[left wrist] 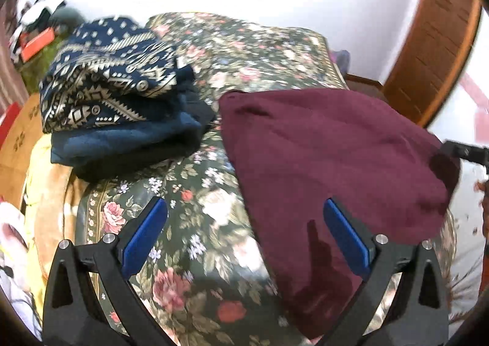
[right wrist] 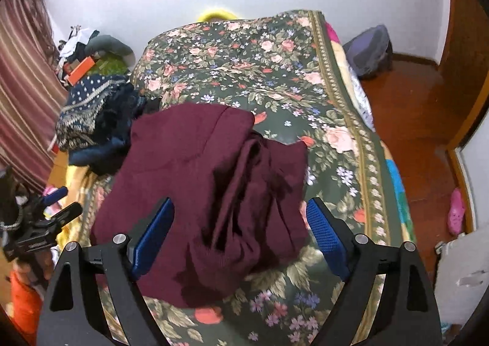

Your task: Fold large clothes

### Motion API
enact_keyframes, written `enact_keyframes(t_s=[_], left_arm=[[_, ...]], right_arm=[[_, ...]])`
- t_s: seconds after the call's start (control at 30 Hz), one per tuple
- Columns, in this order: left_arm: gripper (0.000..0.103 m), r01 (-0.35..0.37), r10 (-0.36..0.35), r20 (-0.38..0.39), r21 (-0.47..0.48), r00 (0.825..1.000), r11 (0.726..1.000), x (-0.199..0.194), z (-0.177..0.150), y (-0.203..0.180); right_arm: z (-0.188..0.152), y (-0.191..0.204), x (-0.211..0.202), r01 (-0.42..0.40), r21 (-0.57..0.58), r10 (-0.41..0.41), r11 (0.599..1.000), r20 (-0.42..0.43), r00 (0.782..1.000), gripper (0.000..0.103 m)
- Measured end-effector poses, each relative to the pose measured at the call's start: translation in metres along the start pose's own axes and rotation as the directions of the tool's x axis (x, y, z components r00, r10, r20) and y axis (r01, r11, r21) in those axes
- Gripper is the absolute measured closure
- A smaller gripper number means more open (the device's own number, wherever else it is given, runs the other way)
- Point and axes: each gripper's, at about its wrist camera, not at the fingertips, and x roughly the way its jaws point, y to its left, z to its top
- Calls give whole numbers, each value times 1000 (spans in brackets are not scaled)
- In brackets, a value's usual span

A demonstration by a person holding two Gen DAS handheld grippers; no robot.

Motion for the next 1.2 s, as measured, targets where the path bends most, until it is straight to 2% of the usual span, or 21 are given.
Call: enact_keyframes(t_s=[0.07,0.17,0.23,0.33,0.4,0.5,0.53,0.6,0.7,0.8,0.9,1.0,1.07,1.2], left_arm=[[0,28,-30,-35,-55,999,998,15,4,9],[1,128,-148,-119,-163,982,978,45,6,20],[2,188,-227,-167,-220,959,957,62,4,23],[2,253,-320,-200,-299,926,920,85,0,25],[2,300,-391,-203,-368,898,880,98,-1,30],[2,353,-478,-196,-455,856,818,111,-1,34],[2,363,-493,-192,-467,848,806,114,0,33],[2,380,-509,-192,-462,839,801,117,3,27],[2,418,-549,-206,-453,810,787,125,7,14],[3,412,-540,-213,-444,815,796,123,8,7],[12,408,-539,-208,-451,816,793,120,7,8],[26,414,-546,-196,-464,814,783,110,5,14],[39,419,-547,-191,-458,815,784,101,6,14],[54,424,-516,-174,-387,839,819,73,15,11]], right_arm=[[5,-6,12,-30,30,31,999,-35,999,17],[9,-16,30,-46,70,52,997,-96,994,17],[9,-25,42,-70,86,81,994,-133,988,16],[8,-37,52,-90,94,104,991,-152,983,2],[9,-43,58,-127,106,144,986,-174,974,0],[10,-54,71,-211,175,247,962,-218,944,0],[11,-56,75,-231,195,273,953,-230,934,0],[12,-59,85,-269,238,326,933,-251,911,0],[16,-56,89,-285,236,342,929,-254,905,0],[18,-53,90,-283,235,339,930,-252,906,0],[19,-54,86,-280,236,337,931,-251,907,4],[20,-48,74,-269,215,318,939,-245,916,22],[21,-41,66,-248,186,289,951,-244,926,35],[20,-26,52,-221,150,253,964,-241,937,52]])
